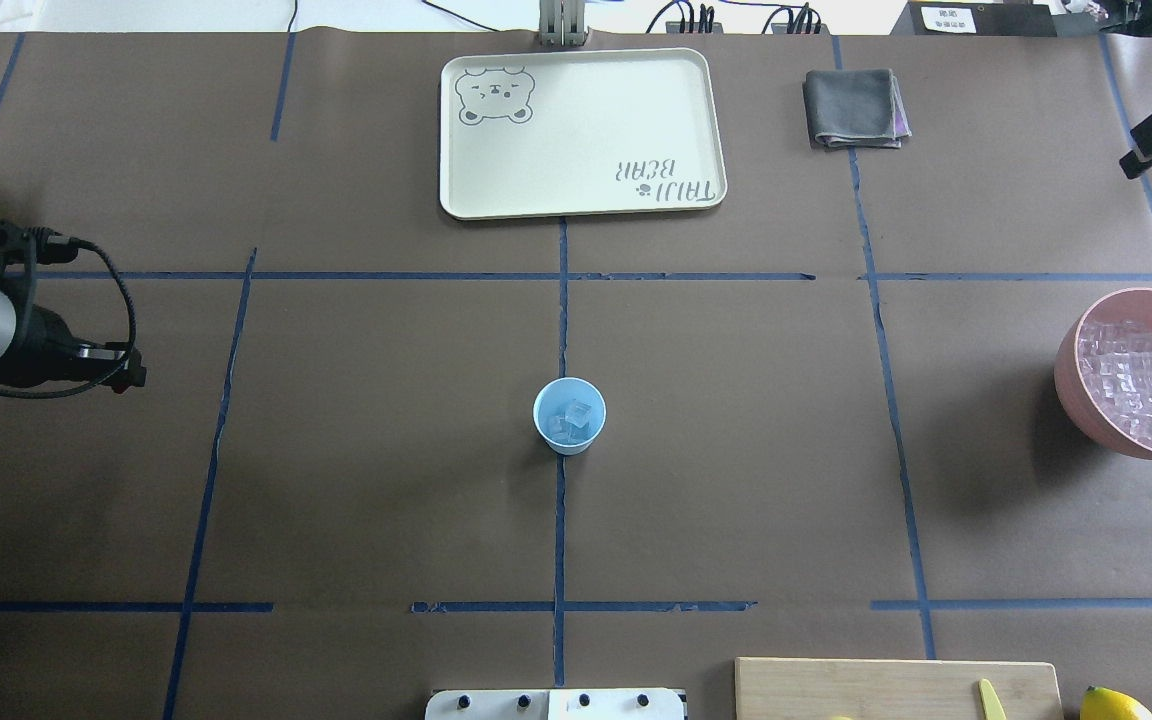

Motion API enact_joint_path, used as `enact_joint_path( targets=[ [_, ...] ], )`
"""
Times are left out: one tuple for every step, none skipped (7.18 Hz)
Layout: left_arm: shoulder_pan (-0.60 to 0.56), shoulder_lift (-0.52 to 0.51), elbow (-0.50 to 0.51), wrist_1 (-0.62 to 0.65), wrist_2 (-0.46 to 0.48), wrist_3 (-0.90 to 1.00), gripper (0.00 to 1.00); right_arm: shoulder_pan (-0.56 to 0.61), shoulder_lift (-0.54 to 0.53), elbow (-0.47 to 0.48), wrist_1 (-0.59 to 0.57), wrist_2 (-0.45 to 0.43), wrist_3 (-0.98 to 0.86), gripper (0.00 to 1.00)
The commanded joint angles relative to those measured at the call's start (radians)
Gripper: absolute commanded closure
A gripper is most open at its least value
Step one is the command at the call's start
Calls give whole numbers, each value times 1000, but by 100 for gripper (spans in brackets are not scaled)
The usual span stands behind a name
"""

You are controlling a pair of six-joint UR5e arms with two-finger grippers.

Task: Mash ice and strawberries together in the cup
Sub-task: 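Carry the strawberry with the left gripper over the light-blue cup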

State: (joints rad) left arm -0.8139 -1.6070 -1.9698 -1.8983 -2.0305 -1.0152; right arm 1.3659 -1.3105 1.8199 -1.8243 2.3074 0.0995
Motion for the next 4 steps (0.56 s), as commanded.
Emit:
enact_joint_path(
  targets=[
    [47, -333, -67, 374, -4, -171, 100, 120, -114, -124, 203, 56, -125, 1],
    [91, -456, -55, 459, -4, -237, 100, 177, -160, -192, 323, 120, -145, 1],
    [116, -511, -46, 459, -4, -325, 100, 199, -230, -195, 377, 125, -211, 1],
    [148, -586, 4, 456, -1, -383, 100, 211, -266, -197, 379, 124, -256, 1]
  ],
)
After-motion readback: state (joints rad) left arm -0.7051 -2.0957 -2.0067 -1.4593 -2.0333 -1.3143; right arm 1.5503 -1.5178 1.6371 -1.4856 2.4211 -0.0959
